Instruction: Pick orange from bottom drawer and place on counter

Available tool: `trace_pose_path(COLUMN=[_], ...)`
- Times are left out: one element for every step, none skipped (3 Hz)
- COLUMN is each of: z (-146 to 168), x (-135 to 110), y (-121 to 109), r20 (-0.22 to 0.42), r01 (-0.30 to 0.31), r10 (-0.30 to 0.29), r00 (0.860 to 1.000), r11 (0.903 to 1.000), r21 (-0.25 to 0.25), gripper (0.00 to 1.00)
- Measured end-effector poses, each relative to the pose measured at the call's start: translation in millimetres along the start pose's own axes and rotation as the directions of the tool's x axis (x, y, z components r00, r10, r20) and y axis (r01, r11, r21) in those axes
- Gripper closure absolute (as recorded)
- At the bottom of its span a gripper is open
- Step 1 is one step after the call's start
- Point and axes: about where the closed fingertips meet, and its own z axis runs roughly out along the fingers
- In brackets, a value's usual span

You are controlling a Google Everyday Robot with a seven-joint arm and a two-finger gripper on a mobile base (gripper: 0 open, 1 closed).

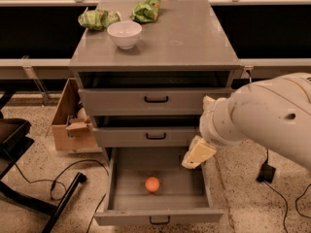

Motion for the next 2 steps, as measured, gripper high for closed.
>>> trace_pose_path(z=[25, 67], x=[-11, -32], y=[33, 94], r20=[0.042, 0.098], r01=[-0.025, -0.054], r10=[0.028, 0.073], r00=[0.999, 0.993], r11=[0.9971, 0.9825], r21=[-0.072, -0.178], gripper=[0.0, 0.0])
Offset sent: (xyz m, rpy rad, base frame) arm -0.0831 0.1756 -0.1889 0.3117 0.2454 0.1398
